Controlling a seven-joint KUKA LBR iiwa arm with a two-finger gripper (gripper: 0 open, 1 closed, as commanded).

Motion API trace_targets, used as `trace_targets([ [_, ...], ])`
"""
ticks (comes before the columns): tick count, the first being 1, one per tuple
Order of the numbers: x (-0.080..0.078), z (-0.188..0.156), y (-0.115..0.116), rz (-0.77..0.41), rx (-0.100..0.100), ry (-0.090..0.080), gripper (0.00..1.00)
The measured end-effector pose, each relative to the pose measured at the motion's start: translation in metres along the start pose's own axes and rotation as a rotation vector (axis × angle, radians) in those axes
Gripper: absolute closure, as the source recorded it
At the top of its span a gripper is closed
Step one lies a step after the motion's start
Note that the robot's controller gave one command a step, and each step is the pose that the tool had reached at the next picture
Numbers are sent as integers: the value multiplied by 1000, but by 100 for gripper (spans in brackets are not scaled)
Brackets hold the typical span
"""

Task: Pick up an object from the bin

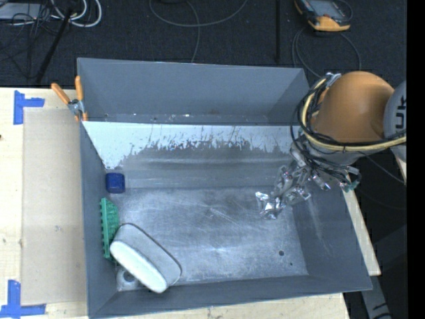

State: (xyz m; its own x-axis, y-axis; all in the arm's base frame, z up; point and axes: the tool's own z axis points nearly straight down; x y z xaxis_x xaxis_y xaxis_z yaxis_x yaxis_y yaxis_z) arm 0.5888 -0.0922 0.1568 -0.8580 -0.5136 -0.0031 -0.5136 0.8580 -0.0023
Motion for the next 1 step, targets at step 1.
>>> trace_targets([
  [1,-1,-11,0,3,-1,1,100],
])
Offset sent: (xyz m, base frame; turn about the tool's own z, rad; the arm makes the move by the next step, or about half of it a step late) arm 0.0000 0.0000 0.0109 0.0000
